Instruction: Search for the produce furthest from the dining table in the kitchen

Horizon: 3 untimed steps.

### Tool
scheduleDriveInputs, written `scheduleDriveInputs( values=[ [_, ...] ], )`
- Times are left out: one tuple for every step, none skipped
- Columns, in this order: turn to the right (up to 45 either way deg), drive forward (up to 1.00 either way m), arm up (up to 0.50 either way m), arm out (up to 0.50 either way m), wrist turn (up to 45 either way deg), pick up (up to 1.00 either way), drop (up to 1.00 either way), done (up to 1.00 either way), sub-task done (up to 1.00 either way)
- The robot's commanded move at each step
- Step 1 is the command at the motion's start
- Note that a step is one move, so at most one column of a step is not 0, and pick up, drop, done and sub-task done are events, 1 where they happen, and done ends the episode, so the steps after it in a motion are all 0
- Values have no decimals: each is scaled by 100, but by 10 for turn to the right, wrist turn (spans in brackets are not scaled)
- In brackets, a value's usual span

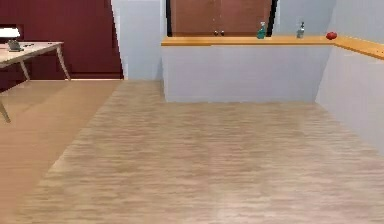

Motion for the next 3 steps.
scheduleDriveInputs(
  values=[
    [0, 15, 0, 0, 0, 0, 0, 0, 0],
    [300, 0, 0, 0, 0, 0, 0, 0, 0],
    [0, 100, 0, 0, 0, 0, 0, 0, 0]
  ],
)
